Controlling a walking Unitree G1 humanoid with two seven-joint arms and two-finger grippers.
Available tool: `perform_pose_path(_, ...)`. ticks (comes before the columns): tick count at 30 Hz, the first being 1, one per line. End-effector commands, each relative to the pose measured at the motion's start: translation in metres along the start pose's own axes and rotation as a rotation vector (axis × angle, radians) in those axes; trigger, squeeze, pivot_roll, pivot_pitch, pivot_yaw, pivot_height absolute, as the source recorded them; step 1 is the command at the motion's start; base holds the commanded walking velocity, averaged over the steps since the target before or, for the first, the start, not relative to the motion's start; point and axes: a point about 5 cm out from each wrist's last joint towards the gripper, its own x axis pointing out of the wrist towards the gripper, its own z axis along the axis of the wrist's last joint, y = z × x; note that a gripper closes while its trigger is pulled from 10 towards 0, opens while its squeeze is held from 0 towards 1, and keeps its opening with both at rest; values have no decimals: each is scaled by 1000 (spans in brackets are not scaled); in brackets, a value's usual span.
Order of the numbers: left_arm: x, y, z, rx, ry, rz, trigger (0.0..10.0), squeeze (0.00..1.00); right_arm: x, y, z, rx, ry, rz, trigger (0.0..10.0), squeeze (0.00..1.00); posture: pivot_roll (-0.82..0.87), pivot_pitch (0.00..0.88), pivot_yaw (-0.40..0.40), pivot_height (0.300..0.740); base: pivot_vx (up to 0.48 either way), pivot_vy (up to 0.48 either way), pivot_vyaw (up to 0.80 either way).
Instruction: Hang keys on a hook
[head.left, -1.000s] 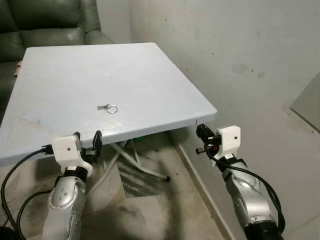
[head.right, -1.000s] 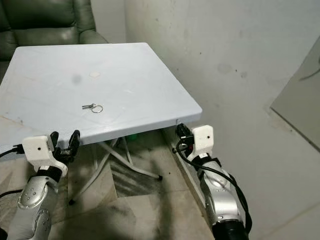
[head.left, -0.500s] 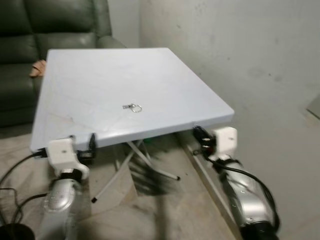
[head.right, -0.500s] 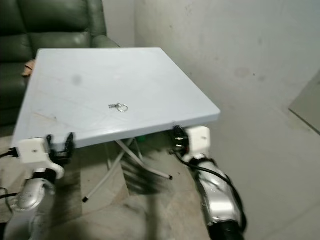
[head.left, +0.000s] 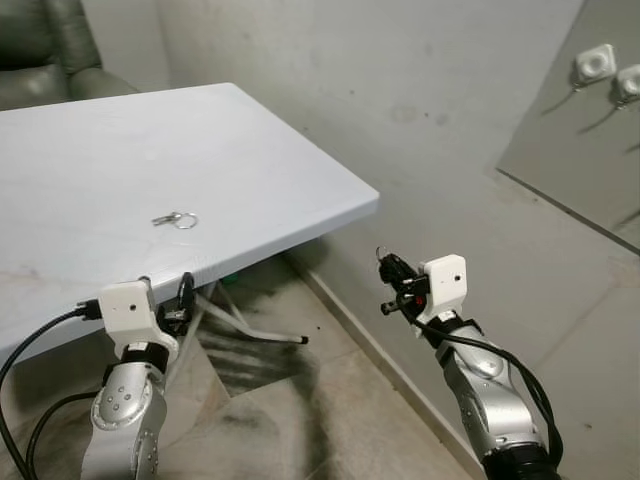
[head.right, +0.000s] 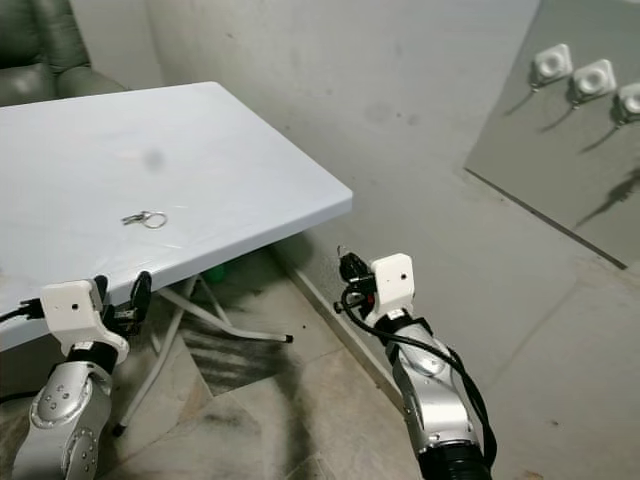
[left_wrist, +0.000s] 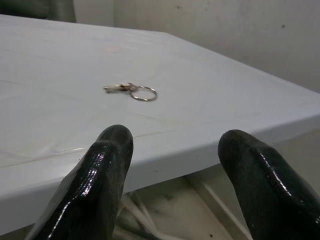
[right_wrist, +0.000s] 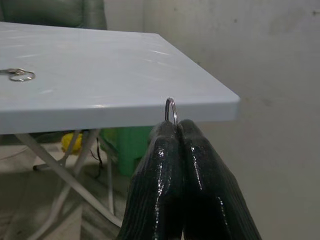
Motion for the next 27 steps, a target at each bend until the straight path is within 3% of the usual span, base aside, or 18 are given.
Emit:
perform_pose_path(1, -1, -1, 3, 15, -7, 1, 10000, 0, 1, -2, 5, -8, -10, -4, 10000, 0, -43, 27, -59, 740, 0, 0, -769)
perform_pose_path(18, 0, 0, 6, 40, -17, 2, 10000, 0, 2, -1, 5, -2, -9, -11, 10000, 0, -40, 40, -54, 740, 0, 0, -771)
perform_pose_path(27, -4, -7, 8, 62, -20, -25, 10000, 0, 3, 2, 4, 9, -8, -13, 10000, 0, -16, 63, -44, 740, 0, 0, -772)
